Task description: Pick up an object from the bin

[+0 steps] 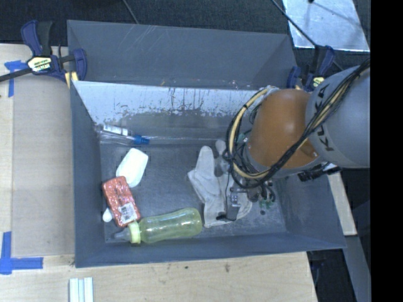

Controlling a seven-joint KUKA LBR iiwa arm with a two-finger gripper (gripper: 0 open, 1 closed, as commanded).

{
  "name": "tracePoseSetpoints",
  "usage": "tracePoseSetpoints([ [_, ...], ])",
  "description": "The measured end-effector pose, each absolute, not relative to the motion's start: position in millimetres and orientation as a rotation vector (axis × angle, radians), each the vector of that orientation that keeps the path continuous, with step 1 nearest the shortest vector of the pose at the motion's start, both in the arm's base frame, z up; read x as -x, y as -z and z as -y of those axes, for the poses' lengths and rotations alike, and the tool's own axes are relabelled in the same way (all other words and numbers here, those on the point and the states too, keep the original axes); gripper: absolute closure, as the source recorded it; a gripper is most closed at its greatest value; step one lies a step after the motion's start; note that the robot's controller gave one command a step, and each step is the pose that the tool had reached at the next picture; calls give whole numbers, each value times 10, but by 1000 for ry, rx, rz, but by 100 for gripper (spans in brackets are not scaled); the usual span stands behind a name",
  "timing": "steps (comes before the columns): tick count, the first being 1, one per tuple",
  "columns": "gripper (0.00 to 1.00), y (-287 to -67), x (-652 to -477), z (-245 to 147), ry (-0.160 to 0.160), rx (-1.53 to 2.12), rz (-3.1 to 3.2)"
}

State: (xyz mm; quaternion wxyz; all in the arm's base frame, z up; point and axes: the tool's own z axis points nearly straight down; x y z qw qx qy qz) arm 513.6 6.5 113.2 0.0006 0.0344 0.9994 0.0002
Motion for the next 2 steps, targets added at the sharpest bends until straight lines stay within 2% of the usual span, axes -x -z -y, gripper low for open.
tracePoseSetpoints([
  [1, 100, -833, -5487, 46, -4, 259, -3105],
  [2, 100, -832, -5485, 47, -3, 259, -3105],
])
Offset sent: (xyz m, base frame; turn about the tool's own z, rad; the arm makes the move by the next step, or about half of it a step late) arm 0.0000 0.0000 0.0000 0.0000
